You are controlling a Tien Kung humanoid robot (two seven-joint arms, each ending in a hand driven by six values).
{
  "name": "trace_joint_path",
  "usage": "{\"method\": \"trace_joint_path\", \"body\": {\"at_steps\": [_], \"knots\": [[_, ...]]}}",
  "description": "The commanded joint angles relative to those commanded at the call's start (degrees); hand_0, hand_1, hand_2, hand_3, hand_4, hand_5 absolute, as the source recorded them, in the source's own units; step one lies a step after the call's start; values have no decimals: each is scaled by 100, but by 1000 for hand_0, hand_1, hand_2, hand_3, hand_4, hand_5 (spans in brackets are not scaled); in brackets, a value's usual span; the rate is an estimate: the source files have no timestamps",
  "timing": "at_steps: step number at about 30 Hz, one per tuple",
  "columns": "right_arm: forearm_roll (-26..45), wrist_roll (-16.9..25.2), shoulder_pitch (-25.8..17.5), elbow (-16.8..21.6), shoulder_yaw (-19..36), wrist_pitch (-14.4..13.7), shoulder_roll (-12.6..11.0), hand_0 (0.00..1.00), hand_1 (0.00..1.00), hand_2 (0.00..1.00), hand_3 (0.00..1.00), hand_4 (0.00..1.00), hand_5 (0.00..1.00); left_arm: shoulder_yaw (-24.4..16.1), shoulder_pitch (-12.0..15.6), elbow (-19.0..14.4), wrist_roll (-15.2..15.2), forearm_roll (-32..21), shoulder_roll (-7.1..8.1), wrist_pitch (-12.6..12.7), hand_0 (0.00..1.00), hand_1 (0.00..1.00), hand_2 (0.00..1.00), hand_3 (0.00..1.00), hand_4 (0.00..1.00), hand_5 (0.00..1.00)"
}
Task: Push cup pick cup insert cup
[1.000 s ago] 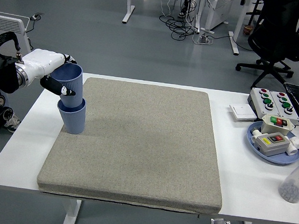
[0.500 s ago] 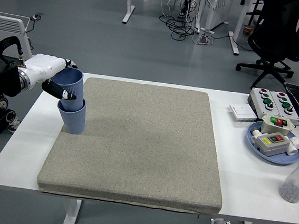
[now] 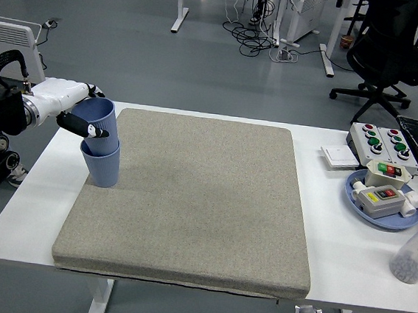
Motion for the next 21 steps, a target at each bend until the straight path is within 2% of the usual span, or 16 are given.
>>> {"method": "trace_joint_path", "body": {"at_steps": [16, 18, 20, 21], "knots": [[-15, -4, 3, -1, 13, 3, 2, 730, 669, 704, 597, 166, 394, -102, 28, -28, -58, -61, 22, 135, 824, 923, 998, 998, 997, 762], [-9, -2, 1, -1, 8, 4, 2, 730, 669, 704, 598, 165, 394, -98, 52, -46, -37, -186, 26, 282, 812, 908, 987, 998, 982, 787], [-9, -2, -2, -1, 7, 5, 3, 730, 669, 704, 598, 165, 394, -104, 144, -50, 153, -606, -2, 702, 812, 908, 987, 998, 982, 787], [-10, -2, -4, -1, 7, 5, 3, 730, 669, 704, 598, 165, 394, -139, 187, -48, 216, -904, -21, 999, 812, 908, 987, 998, 982, 787]]}}
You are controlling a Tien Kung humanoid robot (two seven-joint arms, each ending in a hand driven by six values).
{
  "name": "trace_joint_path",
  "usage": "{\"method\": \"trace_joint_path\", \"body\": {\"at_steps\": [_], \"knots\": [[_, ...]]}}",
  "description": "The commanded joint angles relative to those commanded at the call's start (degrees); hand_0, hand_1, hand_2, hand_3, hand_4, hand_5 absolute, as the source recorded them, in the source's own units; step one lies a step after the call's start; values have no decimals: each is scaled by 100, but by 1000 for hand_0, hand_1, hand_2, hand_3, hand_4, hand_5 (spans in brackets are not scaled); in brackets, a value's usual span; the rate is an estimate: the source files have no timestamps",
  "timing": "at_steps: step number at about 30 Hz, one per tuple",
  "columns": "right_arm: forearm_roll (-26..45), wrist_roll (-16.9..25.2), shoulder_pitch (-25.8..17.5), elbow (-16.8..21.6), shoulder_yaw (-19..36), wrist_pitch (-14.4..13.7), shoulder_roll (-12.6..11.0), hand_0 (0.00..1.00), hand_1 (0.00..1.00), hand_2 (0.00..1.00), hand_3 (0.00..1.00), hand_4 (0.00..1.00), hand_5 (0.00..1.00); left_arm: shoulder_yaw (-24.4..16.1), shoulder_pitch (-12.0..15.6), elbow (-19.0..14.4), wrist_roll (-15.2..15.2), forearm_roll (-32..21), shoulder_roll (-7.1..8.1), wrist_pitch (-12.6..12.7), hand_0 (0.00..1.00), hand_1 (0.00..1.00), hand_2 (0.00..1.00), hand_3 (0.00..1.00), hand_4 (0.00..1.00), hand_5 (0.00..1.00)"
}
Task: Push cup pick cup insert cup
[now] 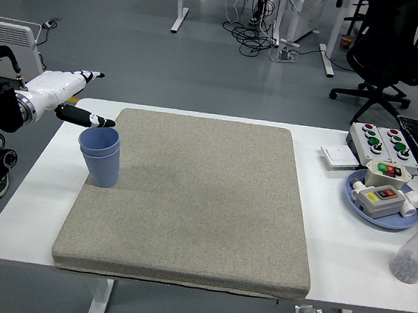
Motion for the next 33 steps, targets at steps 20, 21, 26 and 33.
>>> {"method": "trace_joint_path", "body": {"at_steps": [20, 21, 26, 33], "knots": [[-54, 21, -38, -3, 29, -24, -2, 730, 669, 704, 597, 166, 394, -2369, 2186, -1088, -740, -4730, -952, 1785, 726, 776, 767, 749, 572, 998], [-57, 25, -34, -3, 29, -27, -3, 730, 669, 704, 597, 166, 394, -2468, 2351, -1171, -761, -4990, -1012, 1716, 726, 776, 767, 749, 572, 998], [-81, 37, -13, -1, 31, -38, -4, 730, 669, 706, 597, 165, 395, -2741, 2896, -1429, -925, -6219, -1300, 1461, 752, 802, 789, 774, 578, 998], [-112, 44, -2, 0, 40, -46, -10, 729, 668, 707, 597, 164, 391, -2974, 3582, -1791, -1190, -7331, -1711, 1197, 804, 837, 838, 849, 583, 998]]}}
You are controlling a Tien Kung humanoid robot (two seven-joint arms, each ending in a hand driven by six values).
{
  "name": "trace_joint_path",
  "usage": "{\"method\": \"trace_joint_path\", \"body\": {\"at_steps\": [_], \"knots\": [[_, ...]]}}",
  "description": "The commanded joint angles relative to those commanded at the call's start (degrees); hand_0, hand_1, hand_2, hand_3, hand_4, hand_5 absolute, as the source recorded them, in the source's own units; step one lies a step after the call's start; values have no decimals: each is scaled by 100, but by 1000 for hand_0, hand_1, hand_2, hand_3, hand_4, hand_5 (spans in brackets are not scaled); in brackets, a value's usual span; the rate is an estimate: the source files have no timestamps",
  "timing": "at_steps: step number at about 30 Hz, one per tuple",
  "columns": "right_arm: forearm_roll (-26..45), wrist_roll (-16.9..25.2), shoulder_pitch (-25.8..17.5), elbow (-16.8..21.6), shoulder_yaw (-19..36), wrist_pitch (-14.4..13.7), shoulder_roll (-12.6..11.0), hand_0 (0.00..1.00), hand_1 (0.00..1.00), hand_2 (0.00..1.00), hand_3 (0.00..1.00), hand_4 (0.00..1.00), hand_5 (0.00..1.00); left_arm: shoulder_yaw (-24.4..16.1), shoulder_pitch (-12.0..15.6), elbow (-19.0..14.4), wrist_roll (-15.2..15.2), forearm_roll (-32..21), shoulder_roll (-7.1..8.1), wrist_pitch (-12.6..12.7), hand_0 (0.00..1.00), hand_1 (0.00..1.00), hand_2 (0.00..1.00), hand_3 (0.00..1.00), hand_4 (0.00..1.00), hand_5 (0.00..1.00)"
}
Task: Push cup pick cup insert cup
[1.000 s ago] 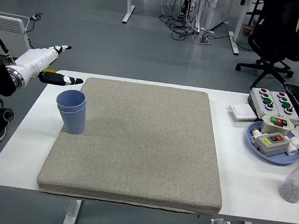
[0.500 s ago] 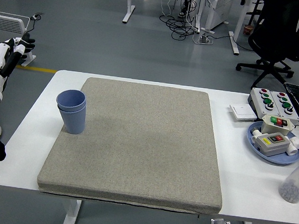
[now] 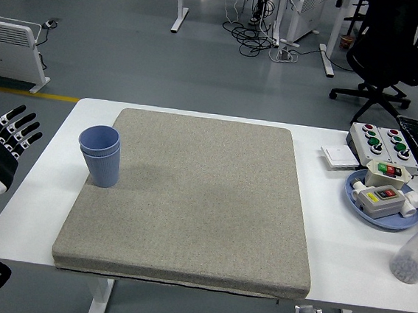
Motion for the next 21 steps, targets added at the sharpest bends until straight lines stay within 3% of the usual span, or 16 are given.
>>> {"method": "trace_joint_path", "body": {"at_steps": [3, 7, 12, 21], "knots": [[23, 9, 14, -1, -15, -3, 0, 729, 668, 707, 597, 164, 391, 39, 260, -113, -71, 51, -96, -45, 804, 837, 838, 849, 583, 998], [13, 16, 60, -1, -23, -1, -12, 728, 668, 706, 597, 164, 391, 105, 462, -199, -61, 151, -104, -165, 837, 860, 879, 871, 587, 998], [25, 32, 113, 1, -49, -10, -25, 728, 668, 706, 597, 164, 390, 8, 566, -214, 22, 289, -104, -375, 863, 882, 910, 899, 590, 998], [10, 20, 141, 1, -47, -6, -37, 728, 667, 706, 596, 164, 390, -101, 573, -181, -60, 315, -134, -233, 869, 885, 915, 901, 586, 998]]}}
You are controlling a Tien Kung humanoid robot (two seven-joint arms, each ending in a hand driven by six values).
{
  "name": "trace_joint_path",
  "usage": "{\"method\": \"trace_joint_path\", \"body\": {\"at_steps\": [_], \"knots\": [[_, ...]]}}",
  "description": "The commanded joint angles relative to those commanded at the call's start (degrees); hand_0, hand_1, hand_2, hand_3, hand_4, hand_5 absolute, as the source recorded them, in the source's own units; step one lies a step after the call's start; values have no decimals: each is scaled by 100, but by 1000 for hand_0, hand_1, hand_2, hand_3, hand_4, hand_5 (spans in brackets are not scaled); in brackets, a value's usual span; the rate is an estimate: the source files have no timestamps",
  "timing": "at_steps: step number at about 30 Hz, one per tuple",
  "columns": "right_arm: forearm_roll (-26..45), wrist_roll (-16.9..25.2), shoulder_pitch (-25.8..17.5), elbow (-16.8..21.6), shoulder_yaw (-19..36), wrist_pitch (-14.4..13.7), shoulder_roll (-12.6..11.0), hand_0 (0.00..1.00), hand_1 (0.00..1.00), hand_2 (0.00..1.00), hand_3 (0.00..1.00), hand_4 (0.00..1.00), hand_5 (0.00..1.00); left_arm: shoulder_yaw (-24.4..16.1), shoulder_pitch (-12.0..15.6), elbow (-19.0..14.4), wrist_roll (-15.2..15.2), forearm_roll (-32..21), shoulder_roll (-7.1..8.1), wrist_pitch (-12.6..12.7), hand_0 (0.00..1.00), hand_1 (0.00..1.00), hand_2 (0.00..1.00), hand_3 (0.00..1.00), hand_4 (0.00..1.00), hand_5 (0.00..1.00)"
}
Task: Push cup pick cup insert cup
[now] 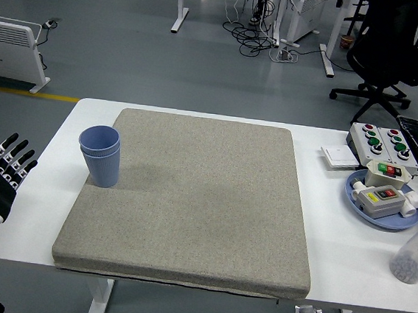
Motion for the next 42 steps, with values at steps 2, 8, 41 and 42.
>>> {"method": "trace_joint_path", "body": {"at_steps": [2, 8, 41, 42], "knots": [[-17, -6, -1, 0, 9, 2, 0, 728, 667, 705, 597, 162, 389, -5, -10, 9, -7, 0, -6, 23, 872, 889, 914, 907, 586, 998], [-39, -14, -7, -1, 17, 2, -1, 728, 667, 705, 596, 162, 389, -29, 1, 19, -32, -29, -16, 64, 872, 891, 918, 911, 590, 998], [-157, -54, -64, -5, 110, 6, -5, 728, 667, 704, 596, 162, 388, 97, 52, 56, -102, -62, -23, 145, 872, 892, 920, 912, 608, 998], [-161, -55, -66, -5, 112, 6, -5, 728, 667, 704, 596, 162, 388, 97, 54, 57, -103, -62, -24, 147, 872, 892, 920, 912, 608, 998]]}}
